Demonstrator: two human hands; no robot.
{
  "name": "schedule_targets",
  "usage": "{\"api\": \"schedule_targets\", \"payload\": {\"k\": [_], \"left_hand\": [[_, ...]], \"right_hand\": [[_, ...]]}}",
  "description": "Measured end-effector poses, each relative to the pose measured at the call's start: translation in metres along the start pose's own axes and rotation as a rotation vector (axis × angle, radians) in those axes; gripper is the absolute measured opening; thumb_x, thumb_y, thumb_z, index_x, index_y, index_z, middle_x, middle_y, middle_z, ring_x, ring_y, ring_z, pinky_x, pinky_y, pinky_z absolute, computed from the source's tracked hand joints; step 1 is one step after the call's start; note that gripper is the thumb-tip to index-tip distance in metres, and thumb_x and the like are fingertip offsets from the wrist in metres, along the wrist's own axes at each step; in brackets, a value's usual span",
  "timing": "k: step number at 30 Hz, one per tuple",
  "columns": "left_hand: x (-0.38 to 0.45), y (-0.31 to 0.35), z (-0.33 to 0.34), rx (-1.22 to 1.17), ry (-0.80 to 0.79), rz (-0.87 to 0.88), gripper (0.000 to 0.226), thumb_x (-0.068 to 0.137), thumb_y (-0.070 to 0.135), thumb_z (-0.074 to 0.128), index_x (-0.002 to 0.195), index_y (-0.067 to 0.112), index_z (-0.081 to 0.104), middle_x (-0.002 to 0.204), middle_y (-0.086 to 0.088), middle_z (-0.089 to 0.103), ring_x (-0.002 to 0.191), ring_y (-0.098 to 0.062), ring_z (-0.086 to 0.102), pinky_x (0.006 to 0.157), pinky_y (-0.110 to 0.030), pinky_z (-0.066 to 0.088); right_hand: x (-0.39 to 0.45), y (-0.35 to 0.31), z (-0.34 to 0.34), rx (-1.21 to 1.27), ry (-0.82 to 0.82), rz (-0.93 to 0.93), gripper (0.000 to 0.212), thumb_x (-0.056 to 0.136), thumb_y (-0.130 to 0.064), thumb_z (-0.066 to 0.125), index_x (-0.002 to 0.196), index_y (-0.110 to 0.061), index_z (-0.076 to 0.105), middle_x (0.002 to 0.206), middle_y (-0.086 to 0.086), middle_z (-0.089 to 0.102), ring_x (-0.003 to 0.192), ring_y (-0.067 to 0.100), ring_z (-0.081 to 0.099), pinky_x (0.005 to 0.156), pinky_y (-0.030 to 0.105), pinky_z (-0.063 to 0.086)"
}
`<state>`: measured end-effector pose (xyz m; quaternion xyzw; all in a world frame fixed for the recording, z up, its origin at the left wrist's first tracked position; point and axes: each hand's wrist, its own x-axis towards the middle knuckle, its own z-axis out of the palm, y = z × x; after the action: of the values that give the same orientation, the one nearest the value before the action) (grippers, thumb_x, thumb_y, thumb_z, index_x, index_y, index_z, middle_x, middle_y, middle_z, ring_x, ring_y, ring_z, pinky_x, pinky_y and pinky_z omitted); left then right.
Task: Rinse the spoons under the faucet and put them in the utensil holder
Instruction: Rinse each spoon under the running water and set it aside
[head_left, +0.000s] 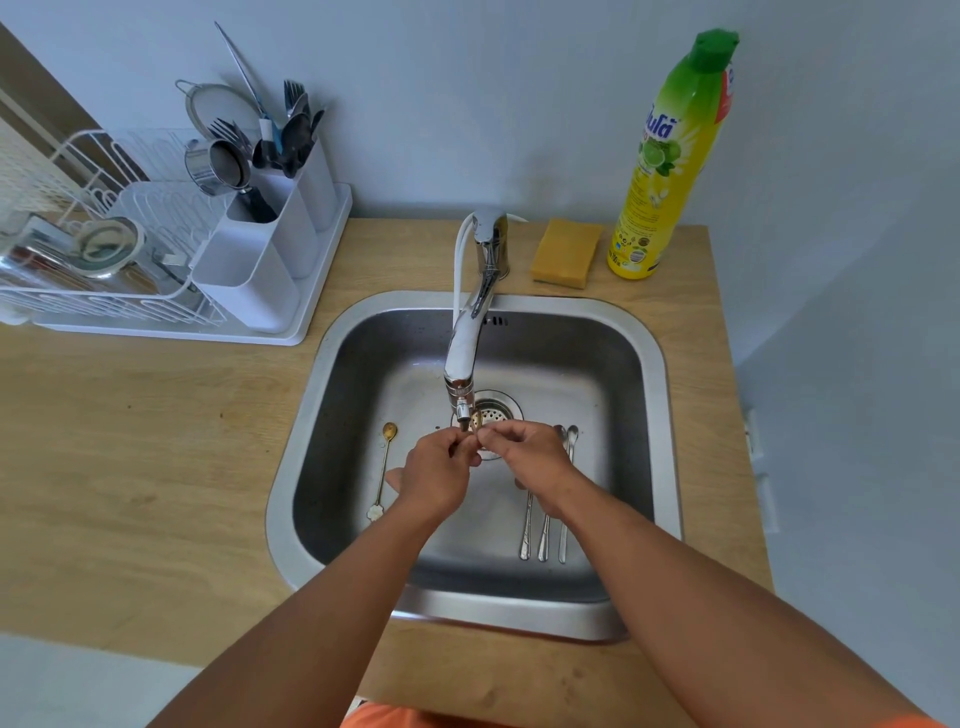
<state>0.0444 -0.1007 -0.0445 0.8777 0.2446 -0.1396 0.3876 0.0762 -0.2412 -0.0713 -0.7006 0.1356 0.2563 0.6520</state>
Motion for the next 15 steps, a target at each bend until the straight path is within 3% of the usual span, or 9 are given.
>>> {"api": "schedule_targets", "payload": {"k": [4, 10, 15], "left_hand": [[-0.002, -0.005, -0.001, -0.033, 0.037, -0.043, 0.023, 0.098, 0.053, 0.061, 0.089, 0.037, 0.075, 0.083, 0.019, 0.074, 0.093, -0.009, 0.066, 0.099, -0.052, 0.036], [-0.004, -0.009, -0.001, -0.174, -0.030, -0.067, 0.017, 0.094, 0.049, 0.068, 0.087, 0.037, 0.078, 0.086, 0.017, 0.078, 0.097, -0.013, 0.071, 0.104, -0.056, 0.043], [-0.018, -0.016, 0.006, -0.185, -0.145, -0.088, 0.024, 0.099, 0.047, 0.063, 0.082, 0.037, 0.077, 0.087, 0.017, 0.078, 0.095, -0.016, 0.071, 0.103, -0.054, 0.049]], "right_hand": [[-0.001, -0.002, 0.005, -0.050, -0.035, -0.001, 0.017, 0.093, -0.028, 0.076, 0.078, -0.034, 0.079, 0.080, -0.028, 0.076, 0.062, -0.016, 0.063, 0.047, 0.003, 0.040], [0.003, -0.005, 0.014, -0.073, 0.019, -0.016, 0.019, 0.095, -0.026, 0.072, 0.081, -0.016, 0.081, 0.082, -0.012, 0.076, 0.081, 0.000, 0.067, 0.071, 0.019, 0.047], [0.013, -0.027, 0.008, -0.103, 0.173, -0.006, 0.018, 0.099, -0.032, 0.066, 0.086, -0.025, 0.075, 0.076, -0.014, 0.070, 0.068, -0.001, 0.058, 0.055, 0.019, 0.039]]}}
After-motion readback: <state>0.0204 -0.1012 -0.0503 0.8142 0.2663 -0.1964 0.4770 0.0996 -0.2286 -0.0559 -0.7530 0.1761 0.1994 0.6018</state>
